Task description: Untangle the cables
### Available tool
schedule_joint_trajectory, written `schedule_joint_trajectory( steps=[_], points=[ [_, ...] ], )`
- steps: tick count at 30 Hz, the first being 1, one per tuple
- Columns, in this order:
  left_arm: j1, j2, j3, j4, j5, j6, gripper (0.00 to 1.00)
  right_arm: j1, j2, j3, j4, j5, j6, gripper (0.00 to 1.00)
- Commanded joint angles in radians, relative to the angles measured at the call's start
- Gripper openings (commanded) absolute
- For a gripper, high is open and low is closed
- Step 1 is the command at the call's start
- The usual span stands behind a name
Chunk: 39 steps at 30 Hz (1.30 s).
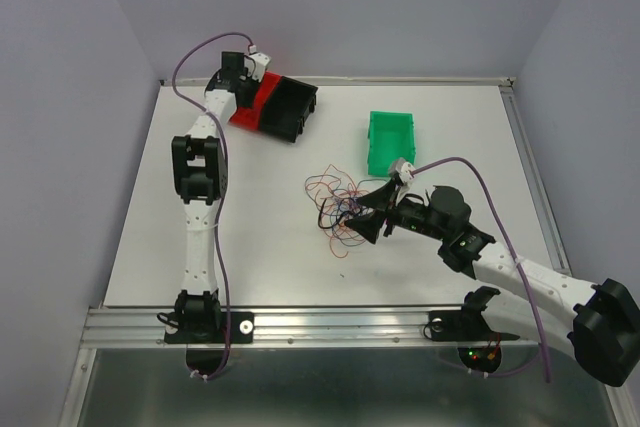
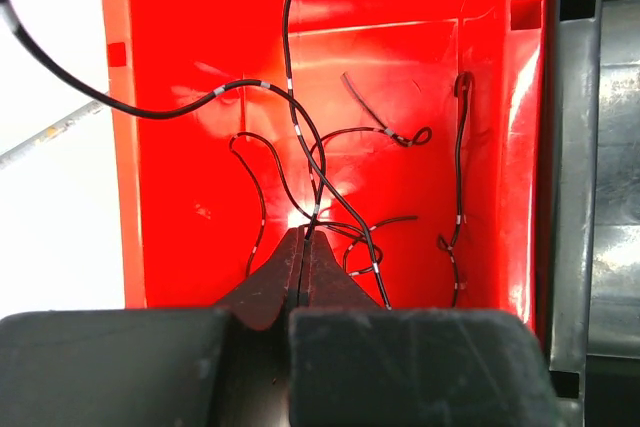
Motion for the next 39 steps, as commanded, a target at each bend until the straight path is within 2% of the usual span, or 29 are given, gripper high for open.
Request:
schedule_joint_trajectory(
  steps=[1,6,7,8,9,15,18,28,34,39],
  points=[
    [0.002,0.021,0.085,-0.052,-0.003,-0.002,0.0,0.008,-0.006,-0.016,0.062,0.001,0.006,0.76],
    [0.001,0.073,0.119,-0.103,0.005,0.018,0.01,0.006,-0.006,-0.014,0.062,-0.001,0.005,0.76],
    [0.002,0.072,0.119,-0.101,0.008,0.021,0.05,0.006,-0.005,-0.014,0.062,-0.001,0.006,0.76],
    [0.001,0.063,0.116,-0.1,0.011,0.02,0.15,0.006,-0.003,-0.014,0.06,-0.002,0.005,0.76],
    [0.001,0.054,0.106,-0.086,0.009,0.018,0.18,0.006,-0.002,-0.011,0.06,-0.004,0.005,0.76],
    [0.001,-0.035,0.084,-0.054,0.018,0.008,0.27,0.006,0.012,-0.007,0.068,-0.005,0.011,0.76],
    [-0.001,-0.078,0.084,-0.054,0.015,0.006,0.35,0.006,0.015,-0.007,0.069,-0.01,0.013,0.76],
    [-0.001,-0.166,0.049,-0.058,-0.049,0.061,0.5,0.006,0.014,-0.007,0.076,-0.021,0.017,0.76],
    [-0.022,-0.19,0.02,-0.031,-0.164,0.109,0.49,0.006,0.003,-0.011,0.074,-0.021,0.019,0.76],
    [-0.021,-0.232,-0.002,0.003,-0.159,0.097,0.49,0.006,0.0,-0.013,0.077,-0.022,0.017,0.76]
  ],
)
